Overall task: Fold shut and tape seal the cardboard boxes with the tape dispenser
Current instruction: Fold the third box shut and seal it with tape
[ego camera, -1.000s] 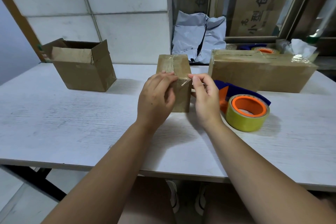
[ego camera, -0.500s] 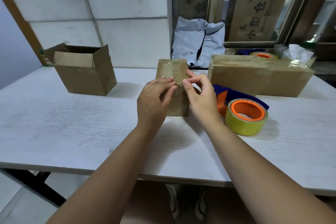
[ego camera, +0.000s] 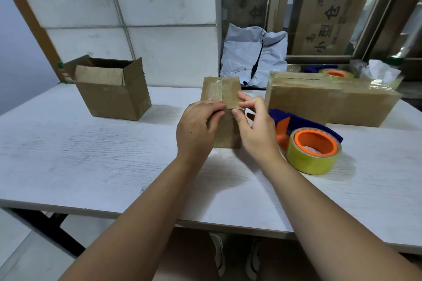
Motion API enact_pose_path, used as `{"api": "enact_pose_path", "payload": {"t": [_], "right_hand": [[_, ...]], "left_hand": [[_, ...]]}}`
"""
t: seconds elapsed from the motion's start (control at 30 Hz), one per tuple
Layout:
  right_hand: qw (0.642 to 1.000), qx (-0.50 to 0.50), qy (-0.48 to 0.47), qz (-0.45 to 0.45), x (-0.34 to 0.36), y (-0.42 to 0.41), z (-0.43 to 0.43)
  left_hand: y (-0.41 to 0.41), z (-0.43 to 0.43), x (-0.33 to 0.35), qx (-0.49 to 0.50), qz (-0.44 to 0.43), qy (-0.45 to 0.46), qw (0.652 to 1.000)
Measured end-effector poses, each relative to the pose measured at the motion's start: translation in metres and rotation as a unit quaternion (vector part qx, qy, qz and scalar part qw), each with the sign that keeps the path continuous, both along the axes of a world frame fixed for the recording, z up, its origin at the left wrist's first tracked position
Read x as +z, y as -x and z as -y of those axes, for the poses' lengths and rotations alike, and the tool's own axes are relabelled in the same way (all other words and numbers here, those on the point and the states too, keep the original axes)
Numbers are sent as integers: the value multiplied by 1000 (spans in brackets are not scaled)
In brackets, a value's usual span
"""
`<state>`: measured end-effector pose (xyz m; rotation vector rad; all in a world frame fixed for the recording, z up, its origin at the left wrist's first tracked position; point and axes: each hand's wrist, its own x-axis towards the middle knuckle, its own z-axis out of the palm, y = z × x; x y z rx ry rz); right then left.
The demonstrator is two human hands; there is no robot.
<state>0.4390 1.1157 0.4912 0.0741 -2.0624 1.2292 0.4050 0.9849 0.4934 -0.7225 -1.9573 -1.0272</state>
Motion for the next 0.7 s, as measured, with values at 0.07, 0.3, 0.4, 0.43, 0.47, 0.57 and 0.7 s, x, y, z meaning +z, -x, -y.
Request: {"api": "enact_pose_path", "payload": {"t": [0.07,0.3,0.4,0.43,0.47,0.57,0.7], "right_hand": [[1000,-1,-1,-3,1,0,1],[999,31,32,-1,2,-4,-3],[999,13,31,-4,0,-2,-4],[1000,8,25,-2,0,-1,-4],[1000,4,15,0,-1,-1,-3],[1000,-11,0,-14,-1,-1,1],[1000,-2,10,-13,-4,1,0]], "left_hand": [[-1,0,0,-7,-4,4,1000],[3,2,-2,-22,-21,-13,999],[5,7,-3,-38,51,-64,996],[6,9,-3,-51,83,-82,992],[6,11,-3,-60,110,-96,987],[7,12,1,-75,164,-132,975],[6,18,6,-138,229,-158,950]]}}
